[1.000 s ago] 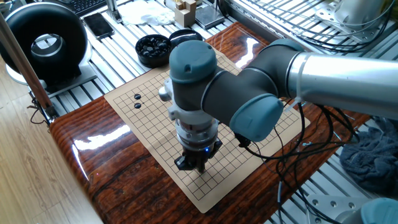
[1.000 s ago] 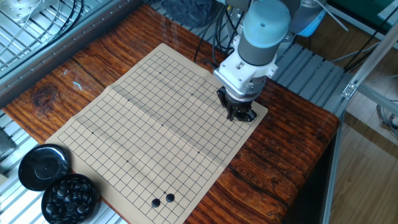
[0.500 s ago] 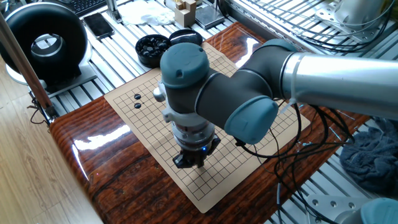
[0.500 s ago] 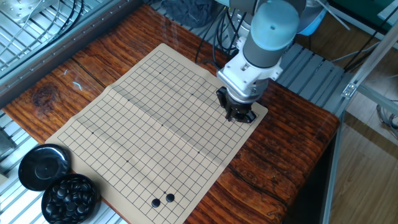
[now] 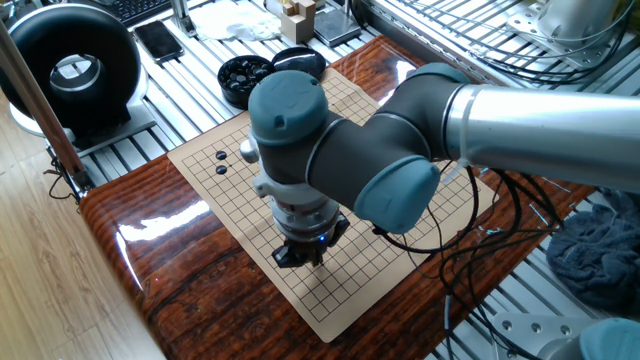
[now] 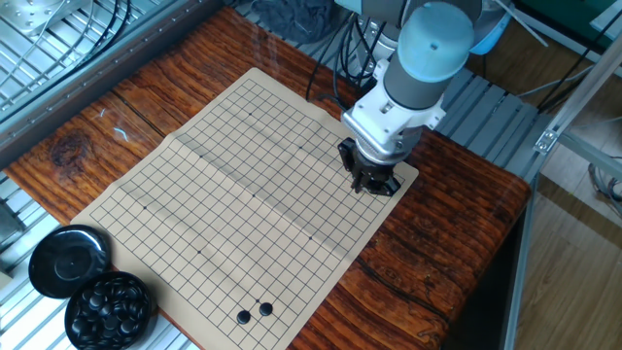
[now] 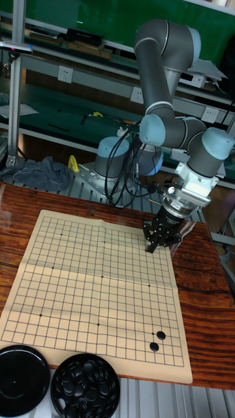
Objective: Play the first move as black on the 3-4 point in the upper right corner of the Go board
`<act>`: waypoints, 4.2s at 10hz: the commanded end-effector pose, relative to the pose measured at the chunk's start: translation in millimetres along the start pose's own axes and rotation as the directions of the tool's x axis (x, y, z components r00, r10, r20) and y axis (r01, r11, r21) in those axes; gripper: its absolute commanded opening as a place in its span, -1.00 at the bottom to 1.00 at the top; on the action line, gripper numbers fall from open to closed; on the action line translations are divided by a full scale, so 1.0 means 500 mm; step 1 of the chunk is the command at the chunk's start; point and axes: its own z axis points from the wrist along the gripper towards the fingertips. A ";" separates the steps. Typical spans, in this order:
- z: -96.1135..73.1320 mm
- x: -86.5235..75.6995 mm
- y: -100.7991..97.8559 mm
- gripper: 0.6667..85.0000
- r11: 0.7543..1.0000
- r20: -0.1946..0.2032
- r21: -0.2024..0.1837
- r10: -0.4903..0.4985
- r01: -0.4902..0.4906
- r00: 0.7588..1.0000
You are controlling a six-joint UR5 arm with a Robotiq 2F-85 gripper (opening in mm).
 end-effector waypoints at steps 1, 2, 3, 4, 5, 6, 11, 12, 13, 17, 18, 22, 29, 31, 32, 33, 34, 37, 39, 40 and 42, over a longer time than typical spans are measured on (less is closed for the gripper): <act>0.005 0.005 0.002 -0.98 1.000 -0.014 0.006 0.022 -0.022 1.000; 0.006 0.010 -0.001 -0.98 0.999 -0.019 0.023 0.031 -0.031 0.999; 0.006 0.014 -0.011 -0.98 0.998 -0.019 0.056 0.032 -0.030 0.999; 0.005 0.018 -0.008 -0.98 0.997 -0.023 0.060 0.046 -0.044 0.999; 0.002 0.020 -0.008 -0.98 0.996 -0.027 0.067 0.052 -0.050 0.998; -0.002 0.022 -0.005 -0.98 0.996 -0.033 0.070 0.059 -0.056 0.998; -0.013 0.011 0.006 -0.98 0.993 -0.021 0.088 0.080 -0.078 0.997; -0.013 0.011 0.004 -0.98 0.993 -0.021 0.094 0.080 -0.077 0.997; -0.013 0.012 -0.005 -0.98 0.991 -0.020 0.112 0.074 -0.071 0.997; -0.007 0.011 -0.011 -0.98 0.987 -0.012 0.144 0.067 -0.065 0.998; -0.005 0.012 -0.007 -0.98 0.988 -0.013 0.140 0.067 -0.065 0.998; -0.008 0.010 0.016 -0.98 0.988 -0.020 0.134 0.074 -0.071 0.997; 0.001 0.016 -0.002 -0.98 0.980 -0.027 0.198 0.041 -0.034 0.999; 0.004 0.013 0.007 -0.98 0.982 -0.022 0.184 0.039 -0.034 0.999; 0.005 0.012 0.010 -0.98 0.983 -0.020 0.179 0.039 -0.034 0.999; 0.005 0.010 0.015 -0.98 0.985 -0.015 0.172 0.039 -0.036 0.999; 0.006 0.007 0.025 -0.98 0.987 -0.010 0.154 0.044 -0.042 0.999; 0.006 0.007 0.029 -0.91 0.989 -0.010 0.146 0.035 -0.033 0.999; 0.007 0.008 0.032 -0.80 0.990 -0.013 0.143 0.019 -0.017 1.000; 0.006 0.011 0.023 -0.83 0.986 -0.015 0.167 0.011 -0.008 1.000; 0.008 0.015 0.020 -0.98 0.983 -0.017 0.181 0.005 -0.002 1.000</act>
